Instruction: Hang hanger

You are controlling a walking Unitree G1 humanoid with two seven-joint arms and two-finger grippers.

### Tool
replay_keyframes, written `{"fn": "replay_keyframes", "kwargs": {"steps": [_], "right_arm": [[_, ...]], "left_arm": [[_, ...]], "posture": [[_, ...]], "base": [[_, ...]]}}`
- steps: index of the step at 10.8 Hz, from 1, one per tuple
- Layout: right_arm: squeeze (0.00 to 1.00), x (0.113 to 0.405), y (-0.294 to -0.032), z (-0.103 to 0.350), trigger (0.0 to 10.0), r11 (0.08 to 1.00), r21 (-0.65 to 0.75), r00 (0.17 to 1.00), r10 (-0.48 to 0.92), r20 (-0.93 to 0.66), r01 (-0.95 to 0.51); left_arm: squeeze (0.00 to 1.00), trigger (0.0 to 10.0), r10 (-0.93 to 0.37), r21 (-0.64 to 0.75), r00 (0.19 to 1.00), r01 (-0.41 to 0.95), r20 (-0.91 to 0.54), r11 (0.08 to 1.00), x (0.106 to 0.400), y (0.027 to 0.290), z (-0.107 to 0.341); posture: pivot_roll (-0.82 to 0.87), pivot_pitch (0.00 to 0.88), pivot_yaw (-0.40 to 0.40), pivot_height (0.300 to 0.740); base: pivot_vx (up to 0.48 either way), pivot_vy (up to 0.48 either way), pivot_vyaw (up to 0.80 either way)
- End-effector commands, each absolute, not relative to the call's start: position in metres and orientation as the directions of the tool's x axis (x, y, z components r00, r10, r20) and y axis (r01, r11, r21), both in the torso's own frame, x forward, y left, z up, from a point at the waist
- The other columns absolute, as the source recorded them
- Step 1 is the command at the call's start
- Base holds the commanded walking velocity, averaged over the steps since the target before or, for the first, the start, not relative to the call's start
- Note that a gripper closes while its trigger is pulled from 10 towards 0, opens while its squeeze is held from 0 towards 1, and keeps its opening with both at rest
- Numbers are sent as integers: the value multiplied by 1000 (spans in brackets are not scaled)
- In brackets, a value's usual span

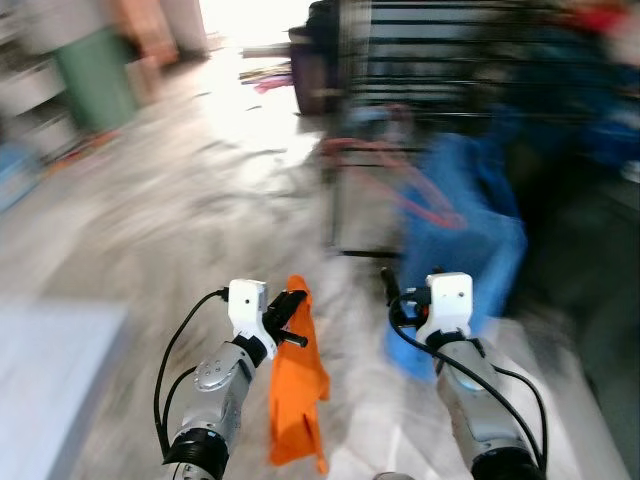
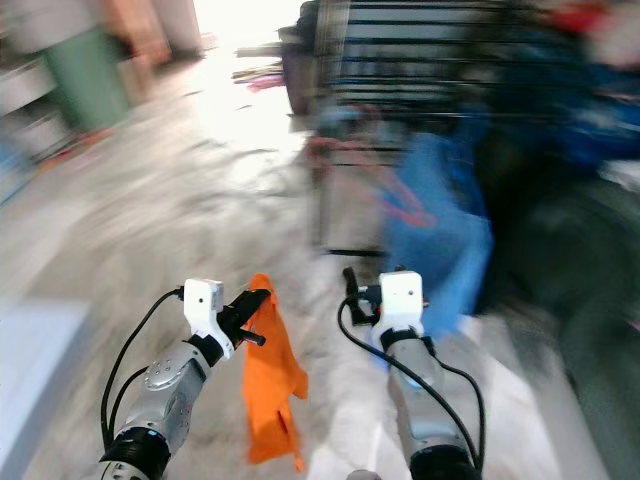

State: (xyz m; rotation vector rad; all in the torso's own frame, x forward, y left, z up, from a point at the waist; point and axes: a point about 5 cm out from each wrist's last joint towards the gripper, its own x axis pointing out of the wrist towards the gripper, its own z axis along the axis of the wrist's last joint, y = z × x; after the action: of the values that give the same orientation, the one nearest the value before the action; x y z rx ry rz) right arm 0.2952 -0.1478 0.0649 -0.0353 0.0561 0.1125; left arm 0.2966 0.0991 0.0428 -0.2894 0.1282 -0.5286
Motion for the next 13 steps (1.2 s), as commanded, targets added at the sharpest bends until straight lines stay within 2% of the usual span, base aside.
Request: {"fn": "replay_keyframes", "kwargs": {"steps": [1, 4, 8, 10, 13], "right_arm": [[0, 296, -149, 67, 10000, 994, -33, 993, 104, -48, -106], [0, 294, -150, 64, 10000, 993, -49, 993, 108, -54, -111], [0, 294, -147, 67, 10000, 987, -101, 991, 125, -37, -128], [0, 295, -145, 72, 10000, 979, -138, 989, 146, -15, -147], [0, 295, -154, 77, 10000, 969, -200, 989, 150, -1, -147]], "left_arm": [[0, 10000, -533, -287, 846, 507, -11, 813, 300, 95, 51], [0, 10000, -538, -290, 843, 513, -10, 808, 300, 93, 51], [0, 10000, -545, -293, 838, 519, -10, 803, 299, 91, 51], [0, 10000, -539, -304, 842, 512, -6, 803, 299, 91, 50], [0, 10000, -591, -305, 807, 560, -12, 770, 290, 89, 47]], "posture": [[-278, 92, 28, 740], [-284, 95, 31, 740], [-286, 93, 28, 740], [-287, 94, 26, 740], [-282, 123, 23, 740]], "base": [[349, 0, -413], [364, 0, 0], [355, 216, 0], [0, 0, 0], [0, 0, 0]]}}
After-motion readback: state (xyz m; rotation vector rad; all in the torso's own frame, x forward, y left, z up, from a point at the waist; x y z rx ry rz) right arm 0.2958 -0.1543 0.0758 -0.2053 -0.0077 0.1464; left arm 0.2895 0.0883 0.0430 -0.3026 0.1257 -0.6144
